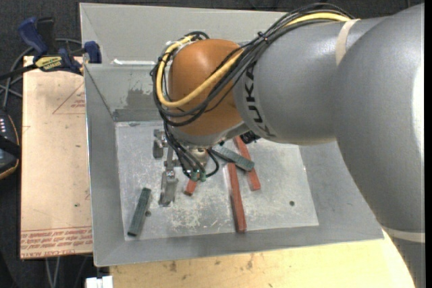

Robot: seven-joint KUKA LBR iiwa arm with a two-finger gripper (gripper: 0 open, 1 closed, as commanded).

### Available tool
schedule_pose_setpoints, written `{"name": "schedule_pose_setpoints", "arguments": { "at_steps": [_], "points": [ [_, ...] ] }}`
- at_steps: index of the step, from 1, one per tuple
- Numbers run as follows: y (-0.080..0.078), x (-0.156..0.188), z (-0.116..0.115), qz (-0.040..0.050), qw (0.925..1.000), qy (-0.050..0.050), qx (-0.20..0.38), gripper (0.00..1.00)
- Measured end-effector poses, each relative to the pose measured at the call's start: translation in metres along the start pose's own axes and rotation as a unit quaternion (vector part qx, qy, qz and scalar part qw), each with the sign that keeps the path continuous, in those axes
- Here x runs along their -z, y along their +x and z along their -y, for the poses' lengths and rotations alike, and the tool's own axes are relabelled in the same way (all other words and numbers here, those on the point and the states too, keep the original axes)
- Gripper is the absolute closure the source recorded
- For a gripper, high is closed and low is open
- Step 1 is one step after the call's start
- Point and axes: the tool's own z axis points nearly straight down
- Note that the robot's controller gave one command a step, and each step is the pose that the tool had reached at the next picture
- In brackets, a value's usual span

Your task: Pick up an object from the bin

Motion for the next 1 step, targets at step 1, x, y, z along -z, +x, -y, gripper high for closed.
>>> {"name": "schedule_pose_setpoints", "arguments": {
  "at_steps": [1],
  "points": [
    [-0.0027, -0.0908, 0.0147, 0.0019, 0.9845, 0.0, 0.176, 0.0]
  ]
}}
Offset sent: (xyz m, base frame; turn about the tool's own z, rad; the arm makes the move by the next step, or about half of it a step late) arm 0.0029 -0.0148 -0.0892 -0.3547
